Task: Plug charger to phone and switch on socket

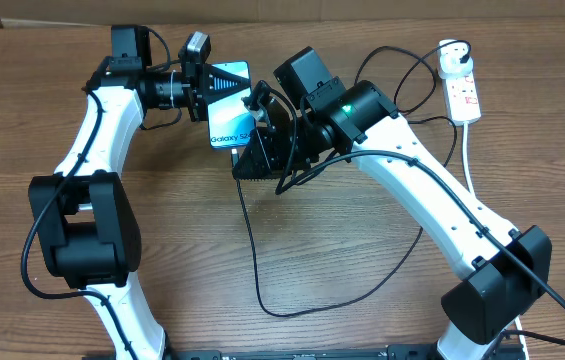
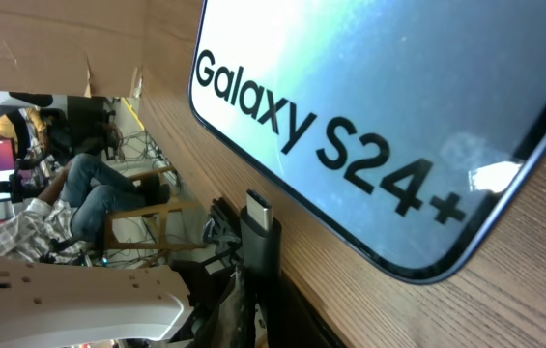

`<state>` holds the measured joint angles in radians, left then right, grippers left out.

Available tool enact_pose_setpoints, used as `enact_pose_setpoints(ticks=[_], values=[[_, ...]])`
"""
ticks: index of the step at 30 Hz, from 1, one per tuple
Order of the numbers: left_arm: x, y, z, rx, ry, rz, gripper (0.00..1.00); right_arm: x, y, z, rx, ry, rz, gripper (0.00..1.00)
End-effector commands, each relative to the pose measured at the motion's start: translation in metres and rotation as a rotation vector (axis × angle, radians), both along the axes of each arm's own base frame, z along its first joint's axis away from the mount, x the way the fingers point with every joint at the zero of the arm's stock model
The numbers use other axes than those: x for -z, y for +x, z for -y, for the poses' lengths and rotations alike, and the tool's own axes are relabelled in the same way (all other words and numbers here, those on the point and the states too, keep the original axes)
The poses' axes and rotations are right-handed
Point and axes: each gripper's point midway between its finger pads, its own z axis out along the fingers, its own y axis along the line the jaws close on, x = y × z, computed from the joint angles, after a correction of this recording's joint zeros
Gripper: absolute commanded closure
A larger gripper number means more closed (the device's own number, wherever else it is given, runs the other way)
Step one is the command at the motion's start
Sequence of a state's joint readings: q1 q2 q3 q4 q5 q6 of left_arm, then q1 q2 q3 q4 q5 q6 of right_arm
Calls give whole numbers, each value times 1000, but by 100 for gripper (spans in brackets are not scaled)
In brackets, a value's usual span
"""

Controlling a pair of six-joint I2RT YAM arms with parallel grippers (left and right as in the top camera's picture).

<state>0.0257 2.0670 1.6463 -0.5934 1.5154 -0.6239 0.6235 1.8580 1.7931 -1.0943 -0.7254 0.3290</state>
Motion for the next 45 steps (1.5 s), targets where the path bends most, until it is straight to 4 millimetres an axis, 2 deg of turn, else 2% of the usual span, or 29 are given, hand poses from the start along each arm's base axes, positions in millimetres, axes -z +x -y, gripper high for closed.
enact_pose_setpoints(ticks=[1, 26, 33, 45], values=[[-14, -6, 4, 37, -43, 49, 96, -2, -2, -3, -6, 10, -3, 97], [-16, -7, 4, 44, -55, 50, 96, -1, -2, -2, 3, 3, -18, 97], [-16, -7, 4, 44, -55, 50, 96, 5, 1, -5, 8, 0, -29, 97], [-15, -6, 4, 43, -51, 76, 96, -2, -1, -11, -9, 50, -47, 97]])
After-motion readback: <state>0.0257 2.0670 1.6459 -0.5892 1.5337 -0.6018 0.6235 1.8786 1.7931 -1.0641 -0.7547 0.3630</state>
